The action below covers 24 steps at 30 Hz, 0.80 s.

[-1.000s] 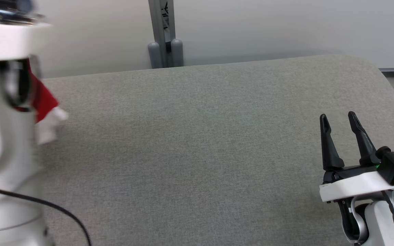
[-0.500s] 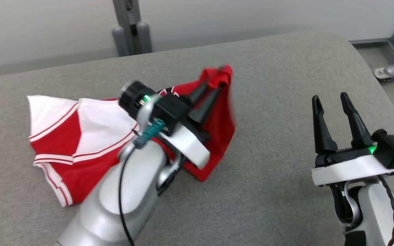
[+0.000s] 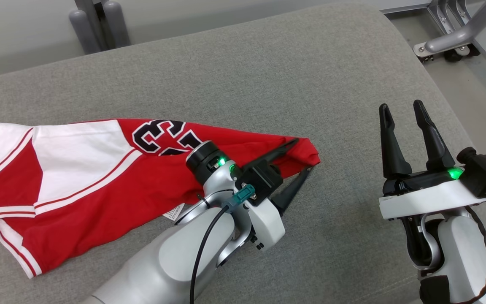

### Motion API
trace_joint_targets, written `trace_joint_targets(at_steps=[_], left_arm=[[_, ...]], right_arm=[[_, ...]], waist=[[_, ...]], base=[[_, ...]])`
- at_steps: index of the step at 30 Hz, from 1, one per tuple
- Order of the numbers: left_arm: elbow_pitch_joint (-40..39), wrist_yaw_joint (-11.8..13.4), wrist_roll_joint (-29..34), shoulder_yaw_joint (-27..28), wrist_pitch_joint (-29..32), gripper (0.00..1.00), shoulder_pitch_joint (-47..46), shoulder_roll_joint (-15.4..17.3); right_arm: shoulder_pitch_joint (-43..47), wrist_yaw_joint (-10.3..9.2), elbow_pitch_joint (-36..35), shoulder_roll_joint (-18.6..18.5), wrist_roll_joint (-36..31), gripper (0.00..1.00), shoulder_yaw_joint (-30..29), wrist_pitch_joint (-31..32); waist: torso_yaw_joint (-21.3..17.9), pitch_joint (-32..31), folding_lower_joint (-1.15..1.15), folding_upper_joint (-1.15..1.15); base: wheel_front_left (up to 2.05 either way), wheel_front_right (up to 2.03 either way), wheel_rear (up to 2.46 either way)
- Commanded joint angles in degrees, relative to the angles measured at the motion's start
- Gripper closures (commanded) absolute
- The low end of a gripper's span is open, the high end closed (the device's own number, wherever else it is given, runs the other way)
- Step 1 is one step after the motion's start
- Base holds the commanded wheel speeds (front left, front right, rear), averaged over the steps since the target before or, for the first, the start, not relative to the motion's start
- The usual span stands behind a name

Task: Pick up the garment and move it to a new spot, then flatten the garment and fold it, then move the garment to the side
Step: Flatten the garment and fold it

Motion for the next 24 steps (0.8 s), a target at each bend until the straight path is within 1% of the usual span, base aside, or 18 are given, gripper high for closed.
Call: trace_joint_targets(at_steps=[1, 4, 6, 9, 12, 16, 19, 22, 23, 24], left_arm=[[1.60, -0.06, -0.98, -1.23, -0.04, 0.00, -1.58, 0.36], [3.90, -0.19, -2.65, -3.69, -0.04, 0.00, -1.93, 0.27], [4.13, -0.02, -3.65, -4.34, -0.04, 0.00, -2.63, 0.30], [3.45, 1.10, -5.00, -3.99, -0.04, 0.00, -2.83, 0.29], [2.06, 2.04, -5.69, -2.03, -0.04, 0.00, -2.94, 0.30], [-0.98, 3.51, -4.10, 3.42, -0.04, 0.00, -1.43, 0.31], [-3.75, 4.26, -1.37, 9.81, -0.03, 0.00, 1.00, 0.44], [-7.49, 4.88, 1.54, 16.95, -0.03, 0.00, 4.88, 1.77], [-7.49, 4.88, 1.54, 16.95, -0.03, 0.00, 4.88, 1.77], [-8.68, 5.09, 2.52, 19.20, -0.04, 0.00, 6.45, 2.19]], right_arm=[[0.06, 0.03, -0.04, -0.26, 0.37, 0.00, -0.18, -0.26], [0.51, 0.03, 0.36, -0.26, -0.17, 0.00, -1.02, -0.26], [0.54, 0.03, 0.54, -0.26, -0.63, 0.00, -1.25, -0.26], [0.75, 0.02, 0.62, -0.28, -1.37, 0.00, -1.47, -0.26], [1.28, 0.03, 0.79, -0.28, -2.38, 0.00, -1.83, -0.26], [2.20, 0.03, 0.81, -0.27, -3.76, 0.00, -2.91, -0.26], [3.18, 0.03, 0.74, -0.34, -4.72, 0.00, -3.52, -0.26], [4.25, 0.03, 0.91, -0.30, -5.67, 0.00, -3.83, -0.27], [4.25, 0.03, 0.91, -0.30, -5.67, 0.00, -3.83, -0.27], [4.64, 0.03, 0.99, -0.33, -5.87, 0.00, -3.94, -0.26]], waist=[[0.13, -0.12, 0.00, 0.00], [1.00, -0.79, 0.00, 0.00], [1.79, -1.35, 0.00, 0.00], [3.24, -2.43, 0.00, 0.00], [5.13, -3.67, 0.00, 0.00], [8.70, -5.71, 0.00, 0.00], [11.56, -7.26, 0.00, 0.00], [14.35, -8.91, 0.00, 0.00], [14.35, -8.91, 0.00, 0.00], [15.17, -9.43, 0.00, 0.00]], base=[[0.00, 0.00, 0.00], [0.00, 0.00, 0.00], [0.00, 0.00, 0.00], [0.00, 0.00, 0.00], [0.00, 0.00, 0.00], [0.00, 0.00, 0.00], [0.00, 0.00, 0.00], [0.00, 0.00, 0.00], [0.00, 0.00, 0.00], [0.00, 0.00, 0.00]])
